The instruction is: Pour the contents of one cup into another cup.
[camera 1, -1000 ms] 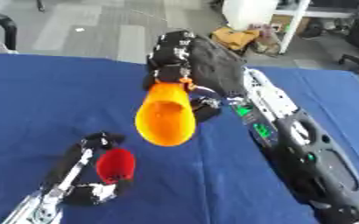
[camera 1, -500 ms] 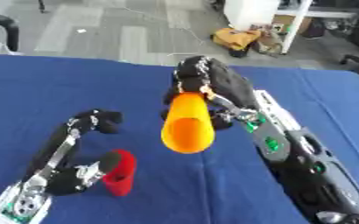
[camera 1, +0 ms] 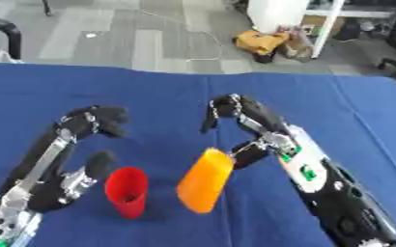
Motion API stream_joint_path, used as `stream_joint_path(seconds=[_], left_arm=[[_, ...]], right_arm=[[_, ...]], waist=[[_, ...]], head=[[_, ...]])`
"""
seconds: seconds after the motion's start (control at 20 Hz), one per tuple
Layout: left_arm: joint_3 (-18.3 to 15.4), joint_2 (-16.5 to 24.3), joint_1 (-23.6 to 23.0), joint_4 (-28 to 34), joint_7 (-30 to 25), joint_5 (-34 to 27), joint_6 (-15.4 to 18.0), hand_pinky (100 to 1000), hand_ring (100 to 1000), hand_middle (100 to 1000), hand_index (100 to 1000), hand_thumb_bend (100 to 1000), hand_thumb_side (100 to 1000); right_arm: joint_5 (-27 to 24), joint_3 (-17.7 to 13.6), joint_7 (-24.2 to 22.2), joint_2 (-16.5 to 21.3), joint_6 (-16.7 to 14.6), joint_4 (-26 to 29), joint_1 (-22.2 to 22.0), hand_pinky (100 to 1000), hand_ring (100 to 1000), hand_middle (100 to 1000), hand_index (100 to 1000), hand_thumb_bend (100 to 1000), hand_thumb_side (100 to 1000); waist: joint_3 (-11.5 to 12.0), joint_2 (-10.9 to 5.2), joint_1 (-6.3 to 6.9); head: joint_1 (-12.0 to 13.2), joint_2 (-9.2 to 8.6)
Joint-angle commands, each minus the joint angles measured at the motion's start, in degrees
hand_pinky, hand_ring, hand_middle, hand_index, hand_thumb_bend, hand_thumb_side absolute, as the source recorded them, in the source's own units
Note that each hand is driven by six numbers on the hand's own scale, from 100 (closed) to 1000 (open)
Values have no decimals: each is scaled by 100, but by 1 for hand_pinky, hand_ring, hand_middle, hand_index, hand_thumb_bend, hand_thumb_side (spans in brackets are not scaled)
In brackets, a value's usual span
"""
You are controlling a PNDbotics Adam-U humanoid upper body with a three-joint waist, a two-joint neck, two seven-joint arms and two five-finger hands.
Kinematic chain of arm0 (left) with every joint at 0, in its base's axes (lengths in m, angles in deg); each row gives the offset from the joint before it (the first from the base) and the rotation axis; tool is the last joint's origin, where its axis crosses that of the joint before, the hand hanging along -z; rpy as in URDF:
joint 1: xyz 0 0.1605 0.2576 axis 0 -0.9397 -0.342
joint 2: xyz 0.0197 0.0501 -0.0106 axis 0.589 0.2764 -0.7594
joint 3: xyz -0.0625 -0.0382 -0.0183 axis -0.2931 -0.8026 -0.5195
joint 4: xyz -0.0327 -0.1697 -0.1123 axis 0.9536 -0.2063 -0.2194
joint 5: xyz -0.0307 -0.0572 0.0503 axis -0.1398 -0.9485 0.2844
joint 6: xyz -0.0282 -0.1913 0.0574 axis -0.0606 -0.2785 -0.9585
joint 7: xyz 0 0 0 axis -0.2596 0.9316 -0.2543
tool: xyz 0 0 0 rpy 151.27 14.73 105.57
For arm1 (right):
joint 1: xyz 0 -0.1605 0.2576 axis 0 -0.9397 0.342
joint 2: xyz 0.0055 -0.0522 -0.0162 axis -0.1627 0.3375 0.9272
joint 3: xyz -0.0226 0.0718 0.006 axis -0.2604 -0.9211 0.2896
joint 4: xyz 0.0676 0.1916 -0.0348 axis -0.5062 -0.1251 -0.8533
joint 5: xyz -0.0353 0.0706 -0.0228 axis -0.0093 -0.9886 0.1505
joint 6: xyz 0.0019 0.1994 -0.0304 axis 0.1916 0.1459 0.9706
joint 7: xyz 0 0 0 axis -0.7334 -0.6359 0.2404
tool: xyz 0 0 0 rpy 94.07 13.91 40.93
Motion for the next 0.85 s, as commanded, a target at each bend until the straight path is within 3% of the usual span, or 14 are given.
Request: stream_joint_path(seconds=[0.05, 0.6, 0.85], left_arm=[[-95, 132, 37, 178, -22, -68, -54, 679, 641, 692, 850, 531, 913], [-129, 128, -5, 238, -24, -105, -74, 679, 640, 691, 851, 525, 914], [-143, 136, -48, 285, -66, -137, -72, 675, 638, 690, 852, 516, 929]], right_arm=[[-22, -198, -210, 151, 103, -34, 51, 863, 705, 680, 805, 1000, 544], [38, -509, -52, 189, 397, -69, -24, 863, 690, 668, 810, 1000, 542], [-160, -728, 101, 227, 635, -37, -109, 821, 642, 629, 796, 1000, 463]], waist=[[-12, -85, 28], [-28, -80, 41], [-35, -76, 42]], head=[[-18, -72], [-13, -90], [3, -100]])
